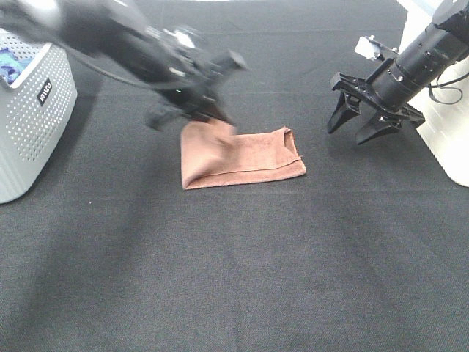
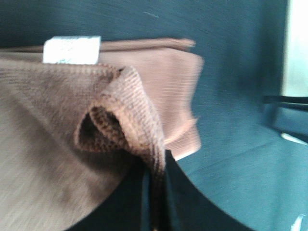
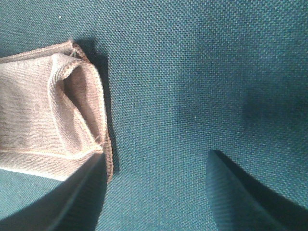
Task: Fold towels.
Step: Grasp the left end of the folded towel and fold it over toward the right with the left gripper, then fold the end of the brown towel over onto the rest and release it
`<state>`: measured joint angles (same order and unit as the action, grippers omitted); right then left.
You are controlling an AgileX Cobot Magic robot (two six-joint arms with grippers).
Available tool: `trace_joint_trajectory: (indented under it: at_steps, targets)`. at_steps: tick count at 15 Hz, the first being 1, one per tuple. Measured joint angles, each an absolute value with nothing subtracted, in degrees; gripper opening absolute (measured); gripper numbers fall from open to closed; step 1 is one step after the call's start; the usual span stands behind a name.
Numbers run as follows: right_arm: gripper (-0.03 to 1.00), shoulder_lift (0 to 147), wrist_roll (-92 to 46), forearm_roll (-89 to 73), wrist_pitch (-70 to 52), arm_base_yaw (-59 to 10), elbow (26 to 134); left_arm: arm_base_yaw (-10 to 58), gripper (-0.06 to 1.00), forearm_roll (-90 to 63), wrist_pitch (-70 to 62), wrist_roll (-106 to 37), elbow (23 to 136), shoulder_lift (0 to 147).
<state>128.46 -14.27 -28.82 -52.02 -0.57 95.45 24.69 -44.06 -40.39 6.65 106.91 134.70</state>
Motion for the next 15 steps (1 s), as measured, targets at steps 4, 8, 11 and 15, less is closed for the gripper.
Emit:
trace_joint_trajectory:
  at_steps: [4, 8, 11, 15]
  targets:
    - [0.58, 128.5, -14.3, -29.1, -52.4, -0.6, 95.5, 27.2, 0.08, -44.7, -40.3, 10.7, 114.7, 141.6]
    - [0.58, 128.5, -14.2, -30.4, -53.4, -0.6, 95.5, 29.0, 0.57, -49.7, -35.2, 11.3, 116.0, 143.0]
    - [0.58, 128.5, -14.3, -32.3, -53.5, -0.6, 95.5, 29.3, 0.64, -55.0, -33.9, 8.3, 116.0, 143.0]
    - [0.58, 128.2, -20.2, -41.9, -58.4, -1.8, 95.5, 25.2, 0.65, -56.6, -33.2, -10.0, 116.0, 137.7]
